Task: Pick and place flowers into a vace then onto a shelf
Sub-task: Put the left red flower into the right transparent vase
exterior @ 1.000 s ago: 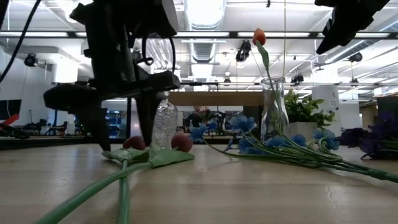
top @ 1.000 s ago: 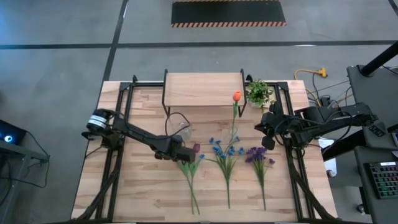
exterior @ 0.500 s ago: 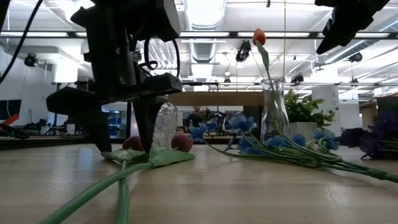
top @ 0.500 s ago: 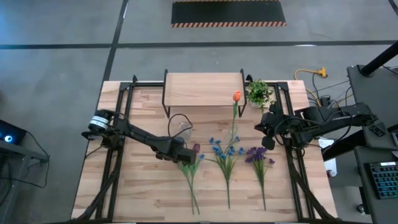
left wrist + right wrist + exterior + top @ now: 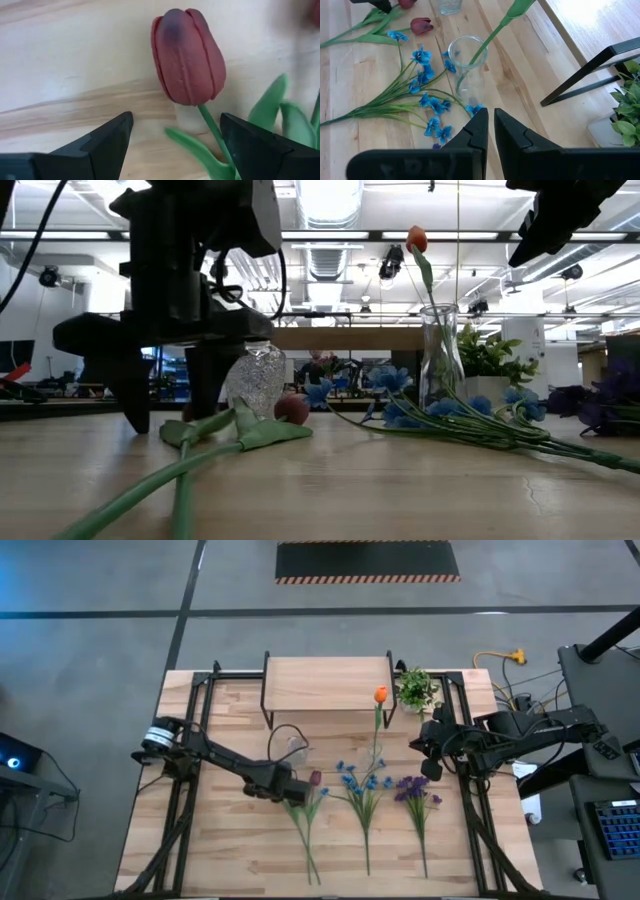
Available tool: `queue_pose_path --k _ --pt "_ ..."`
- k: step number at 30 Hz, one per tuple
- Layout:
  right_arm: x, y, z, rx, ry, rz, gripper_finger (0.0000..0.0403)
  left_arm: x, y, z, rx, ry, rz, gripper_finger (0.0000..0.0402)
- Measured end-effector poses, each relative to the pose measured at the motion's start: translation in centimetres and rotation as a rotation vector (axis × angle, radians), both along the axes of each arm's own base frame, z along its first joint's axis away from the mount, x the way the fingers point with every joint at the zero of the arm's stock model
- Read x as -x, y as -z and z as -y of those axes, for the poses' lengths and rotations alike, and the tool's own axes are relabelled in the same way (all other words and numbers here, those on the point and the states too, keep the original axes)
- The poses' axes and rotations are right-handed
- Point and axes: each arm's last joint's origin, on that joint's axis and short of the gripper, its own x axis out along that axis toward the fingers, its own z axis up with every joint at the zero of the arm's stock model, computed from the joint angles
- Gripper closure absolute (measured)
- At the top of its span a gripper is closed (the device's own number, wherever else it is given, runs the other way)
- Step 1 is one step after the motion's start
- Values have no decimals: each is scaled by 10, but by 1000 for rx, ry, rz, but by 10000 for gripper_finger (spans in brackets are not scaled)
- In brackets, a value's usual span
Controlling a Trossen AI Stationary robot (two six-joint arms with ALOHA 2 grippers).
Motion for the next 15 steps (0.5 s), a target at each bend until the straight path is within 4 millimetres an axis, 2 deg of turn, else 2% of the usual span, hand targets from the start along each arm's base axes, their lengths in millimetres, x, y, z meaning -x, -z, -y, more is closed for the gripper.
queue_pose_path --k 6,15 --pt "0 0 0 3 -4 -2 380 9 0 8 40 -65 -78 112" --pt "0 0 0 30 -32 -10 380 7 0 11 39 -85 -37 112"
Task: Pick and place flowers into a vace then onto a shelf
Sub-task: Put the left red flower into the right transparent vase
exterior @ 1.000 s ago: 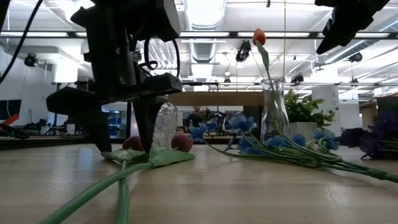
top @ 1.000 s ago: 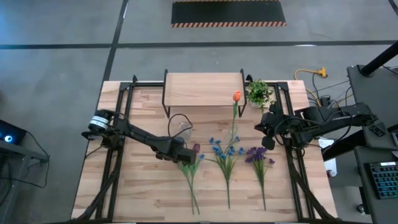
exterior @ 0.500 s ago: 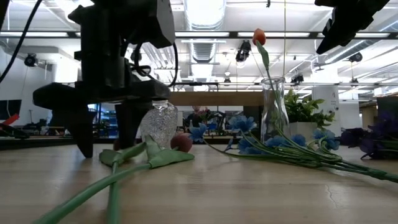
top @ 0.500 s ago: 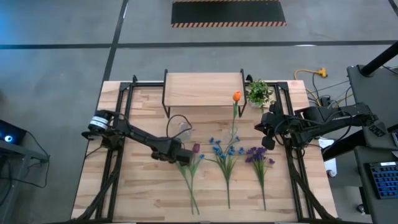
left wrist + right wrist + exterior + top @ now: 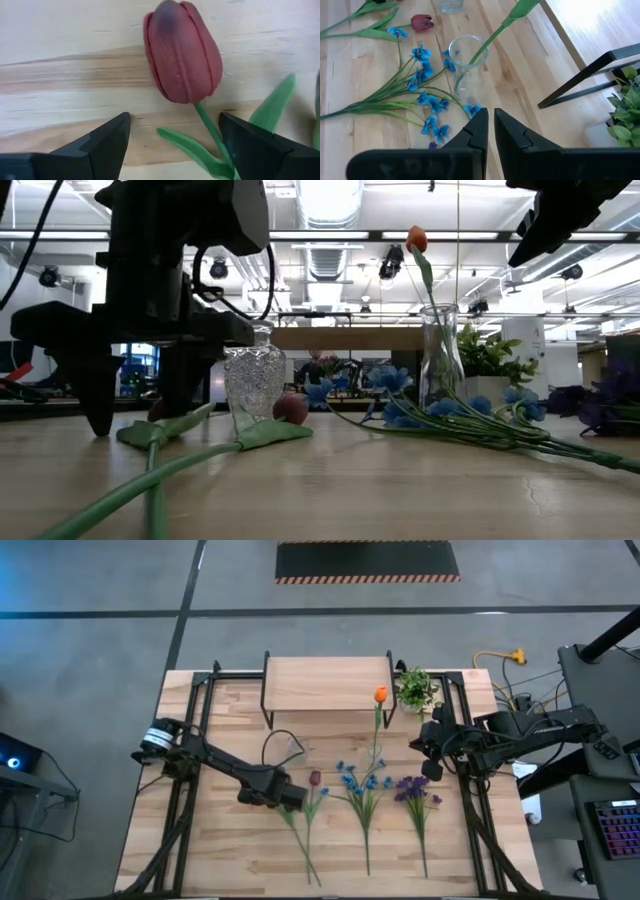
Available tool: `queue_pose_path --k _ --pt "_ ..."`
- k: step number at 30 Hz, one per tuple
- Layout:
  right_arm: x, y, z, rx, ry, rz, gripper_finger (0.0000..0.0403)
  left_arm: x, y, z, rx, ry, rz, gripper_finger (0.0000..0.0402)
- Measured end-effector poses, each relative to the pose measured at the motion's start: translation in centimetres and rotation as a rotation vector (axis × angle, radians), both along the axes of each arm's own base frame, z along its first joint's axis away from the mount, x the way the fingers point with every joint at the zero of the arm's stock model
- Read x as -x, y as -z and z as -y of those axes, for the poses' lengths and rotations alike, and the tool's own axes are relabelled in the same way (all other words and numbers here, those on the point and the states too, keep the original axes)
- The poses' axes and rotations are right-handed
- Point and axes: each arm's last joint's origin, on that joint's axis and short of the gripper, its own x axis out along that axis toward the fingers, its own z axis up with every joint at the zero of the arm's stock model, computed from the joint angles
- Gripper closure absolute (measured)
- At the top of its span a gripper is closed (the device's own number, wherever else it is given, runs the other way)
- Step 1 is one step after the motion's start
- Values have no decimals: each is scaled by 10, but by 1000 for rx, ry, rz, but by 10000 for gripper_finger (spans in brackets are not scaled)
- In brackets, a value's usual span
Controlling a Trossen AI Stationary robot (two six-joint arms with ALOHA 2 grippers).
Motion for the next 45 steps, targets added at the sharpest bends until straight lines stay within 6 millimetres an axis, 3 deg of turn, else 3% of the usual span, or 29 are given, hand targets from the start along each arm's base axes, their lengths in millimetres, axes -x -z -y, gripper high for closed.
queue_pose_path --k 21,34,45 --pt "-1 -1 0 -7 8 12 380 -6 -2 0 -47 72 72 117" --pt "-2 -2 0 -11 9 31 380 -7 -1 -1 -77 62 85 244" --pt "-2 -2 0 -11 9 31 380 -8 -2 -1 -93 63 103 321"
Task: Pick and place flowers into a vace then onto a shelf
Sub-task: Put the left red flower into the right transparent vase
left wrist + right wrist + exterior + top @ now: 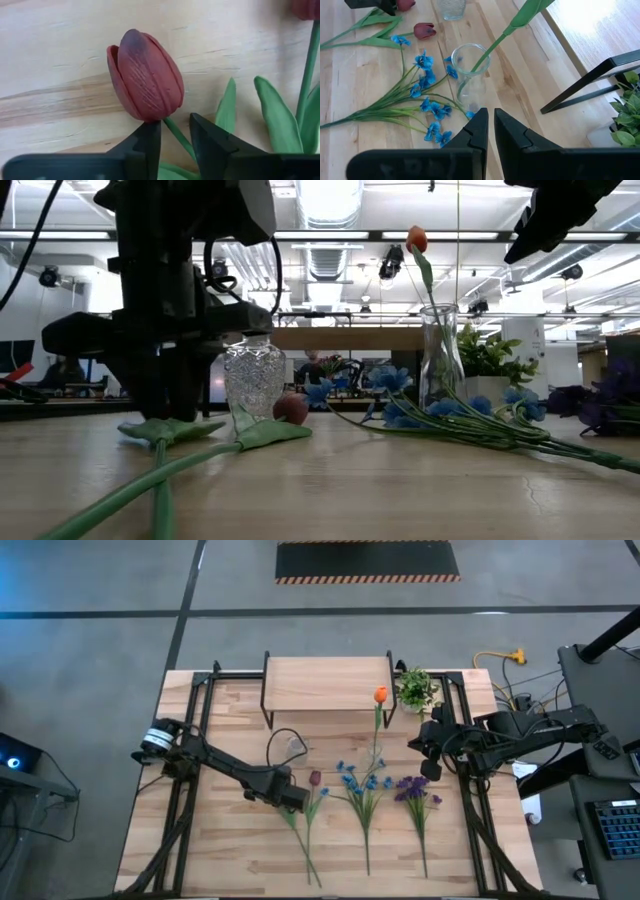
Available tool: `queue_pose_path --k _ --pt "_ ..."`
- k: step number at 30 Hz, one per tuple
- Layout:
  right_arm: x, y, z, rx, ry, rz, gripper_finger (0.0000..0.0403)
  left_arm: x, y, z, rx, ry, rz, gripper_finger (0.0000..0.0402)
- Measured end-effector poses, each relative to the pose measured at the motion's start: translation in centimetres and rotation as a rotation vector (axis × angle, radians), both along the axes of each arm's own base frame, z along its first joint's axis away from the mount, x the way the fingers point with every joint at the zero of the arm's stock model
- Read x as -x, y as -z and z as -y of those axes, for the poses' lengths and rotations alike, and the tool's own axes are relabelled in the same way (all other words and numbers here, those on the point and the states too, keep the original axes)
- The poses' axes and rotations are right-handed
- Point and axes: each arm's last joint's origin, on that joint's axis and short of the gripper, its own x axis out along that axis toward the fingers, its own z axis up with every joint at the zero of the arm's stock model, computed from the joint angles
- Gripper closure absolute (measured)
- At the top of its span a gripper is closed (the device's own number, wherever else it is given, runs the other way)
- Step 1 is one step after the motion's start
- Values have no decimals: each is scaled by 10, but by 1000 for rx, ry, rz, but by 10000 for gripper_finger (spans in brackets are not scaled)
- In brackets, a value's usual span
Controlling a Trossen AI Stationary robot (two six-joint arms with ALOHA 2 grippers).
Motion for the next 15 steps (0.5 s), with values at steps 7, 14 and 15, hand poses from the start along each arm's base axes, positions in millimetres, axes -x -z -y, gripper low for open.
queue_pose_path --k 7,14,15 --pt "0 0 0 1 0 0 380 -1 0 0 -1 2 8 360" --pt "0 0 0 4 -2 0 380 -2 -2 1 -10 52 13 393" --pt "0 0 0 4 -2 0 380 -3 -3 1 -10 56 13 396"
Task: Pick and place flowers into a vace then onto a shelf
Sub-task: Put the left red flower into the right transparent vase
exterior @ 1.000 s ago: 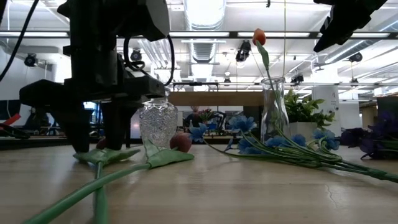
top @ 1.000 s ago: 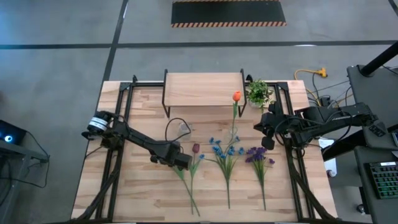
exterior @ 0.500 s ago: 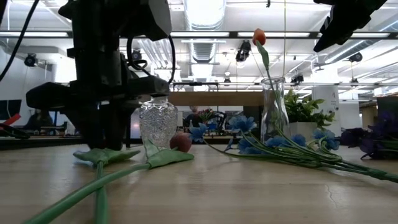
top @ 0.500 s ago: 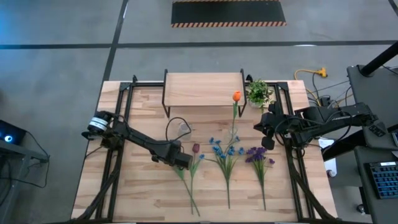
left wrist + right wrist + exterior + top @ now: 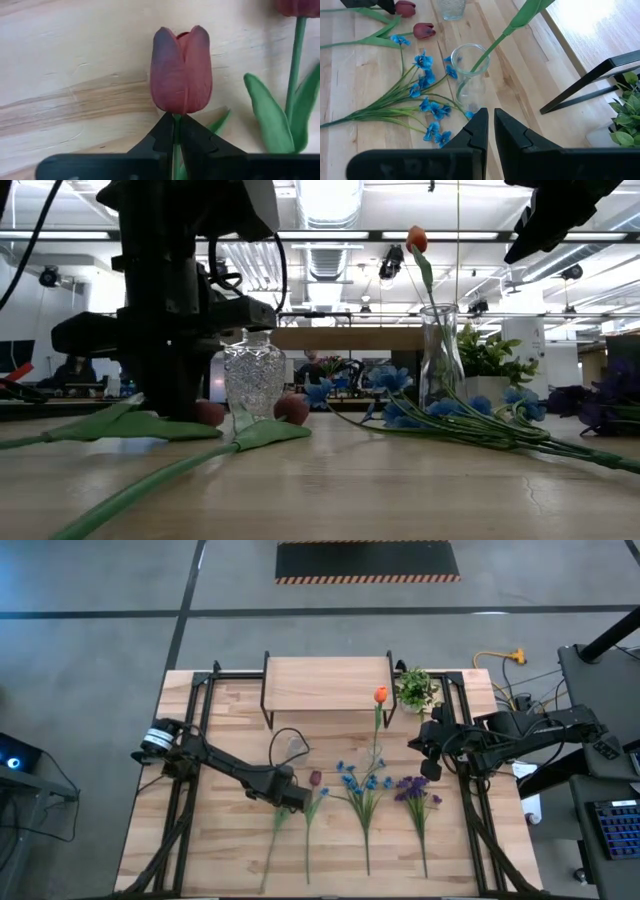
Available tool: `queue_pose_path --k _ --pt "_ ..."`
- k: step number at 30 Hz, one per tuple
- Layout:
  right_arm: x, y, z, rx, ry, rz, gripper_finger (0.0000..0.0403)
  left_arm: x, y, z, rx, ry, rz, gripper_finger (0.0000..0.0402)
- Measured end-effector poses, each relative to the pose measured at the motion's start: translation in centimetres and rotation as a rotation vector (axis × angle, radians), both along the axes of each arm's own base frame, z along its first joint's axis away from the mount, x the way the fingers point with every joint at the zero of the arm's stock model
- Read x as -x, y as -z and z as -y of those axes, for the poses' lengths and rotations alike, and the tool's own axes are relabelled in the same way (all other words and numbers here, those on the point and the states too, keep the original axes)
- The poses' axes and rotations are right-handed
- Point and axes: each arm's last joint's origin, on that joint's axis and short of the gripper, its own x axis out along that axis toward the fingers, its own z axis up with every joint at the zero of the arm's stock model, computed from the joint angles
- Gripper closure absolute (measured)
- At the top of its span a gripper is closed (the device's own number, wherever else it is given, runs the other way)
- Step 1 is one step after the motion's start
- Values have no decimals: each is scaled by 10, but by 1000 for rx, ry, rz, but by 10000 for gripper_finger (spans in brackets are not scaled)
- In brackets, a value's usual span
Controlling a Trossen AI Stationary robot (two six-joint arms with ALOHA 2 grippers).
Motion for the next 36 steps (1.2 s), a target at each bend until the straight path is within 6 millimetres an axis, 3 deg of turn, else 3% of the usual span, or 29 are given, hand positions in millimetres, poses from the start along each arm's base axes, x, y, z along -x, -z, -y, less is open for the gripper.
queue_pose_path --k 10,22,31,36 --pt "0 0 0 0 0 0 380 -11 -15 3 -9 106 50 397" --pt "0 0 0 -7 7 3 380 -27 -46 8 -57 350 140 397" --pt "-2 -2 0 -14 9 31 381 -12 -77 -2 -167 429 66 397" --pt "-5 -4 -1 -17 10 59 380 -1 -103 -9 -237 461 144 397"
